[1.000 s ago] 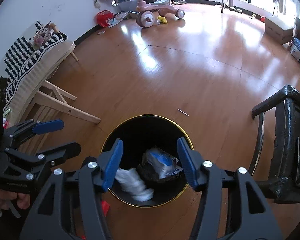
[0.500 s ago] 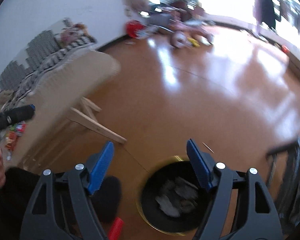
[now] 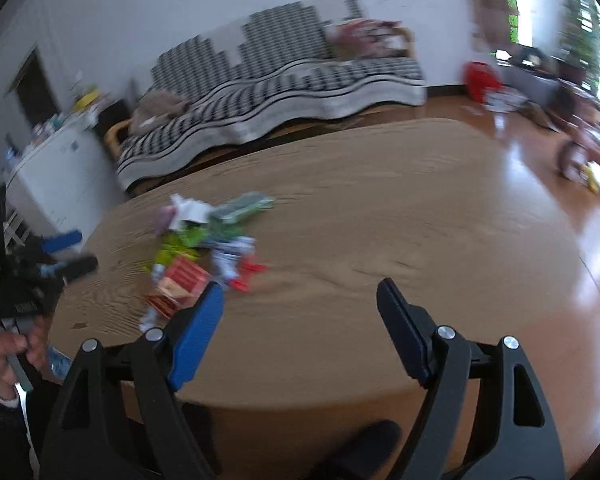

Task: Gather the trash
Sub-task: 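Grasp a white-green strip with the left tool while the right tool grasps a red ribbon, then carry the strip and red ribbon over the bin and open both tools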

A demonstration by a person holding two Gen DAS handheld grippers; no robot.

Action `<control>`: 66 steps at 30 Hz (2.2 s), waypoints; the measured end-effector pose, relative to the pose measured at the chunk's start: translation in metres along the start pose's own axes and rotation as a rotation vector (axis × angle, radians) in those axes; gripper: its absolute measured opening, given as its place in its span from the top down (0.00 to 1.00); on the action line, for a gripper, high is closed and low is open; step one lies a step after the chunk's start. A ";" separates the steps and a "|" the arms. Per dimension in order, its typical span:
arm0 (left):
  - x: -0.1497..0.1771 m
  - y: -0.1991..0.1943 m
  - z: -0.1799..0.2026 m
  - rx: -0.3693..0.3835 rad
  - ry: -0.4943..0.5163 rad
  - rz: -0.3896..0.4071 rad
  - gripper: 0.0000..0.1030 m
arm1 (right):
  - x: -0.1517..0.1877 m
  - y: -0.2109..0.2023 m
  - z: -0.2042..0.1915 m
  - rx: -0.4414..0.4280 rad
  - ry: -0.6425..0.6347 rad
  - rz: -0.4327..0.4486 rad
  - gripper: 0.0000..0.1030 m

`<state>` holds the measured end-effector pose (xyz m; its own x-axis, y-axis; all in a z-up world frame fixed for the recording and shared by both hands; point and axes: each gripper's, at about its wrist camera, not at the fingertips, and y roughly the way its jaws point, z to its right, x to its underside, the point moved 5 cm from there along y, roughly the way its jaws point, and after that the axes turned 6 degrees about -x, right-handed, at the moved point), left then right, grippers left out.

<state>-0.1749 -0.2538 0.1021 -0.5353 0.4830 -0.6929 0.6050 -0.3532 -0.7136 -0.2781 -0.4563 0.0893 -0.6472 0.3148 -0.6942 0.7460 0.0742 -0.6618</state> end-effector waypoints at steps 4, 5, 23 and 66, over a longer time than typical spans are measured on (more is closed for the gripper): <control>0.032 0.023 -0.039 -0.001 -0.059 -0.062 0.09 | -0.015 0.068 -0.041 -0.028 -0.042 -0.062 0.26; 0.038 0.030 -0.041 0.005 -0.066 -0.072 0.09 | -0.015 0.089 -0.047 -0.021 -0.050 -0.088 0.26; 0.095 0.108 -0.028 0.054 -0.069 -0.248 0.09 | 0.032 0.189 -0.034 0.061 -0.077 -0.313 0.51; -0.019 -0.020 0.215 0.332 0.168 -0.006 0.87 | 0.086 -0.169 0.113 0.345 0.060 0.034 0.85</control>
<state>-0.3035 -0.4281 0.1076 -0.4174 0.6005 -0.6820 0.3631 -0.5778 -0.7310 -0.4776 -0.5490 0.1094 -0.6053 0.3670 -0.7063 0.6631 -0.2583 -0.7025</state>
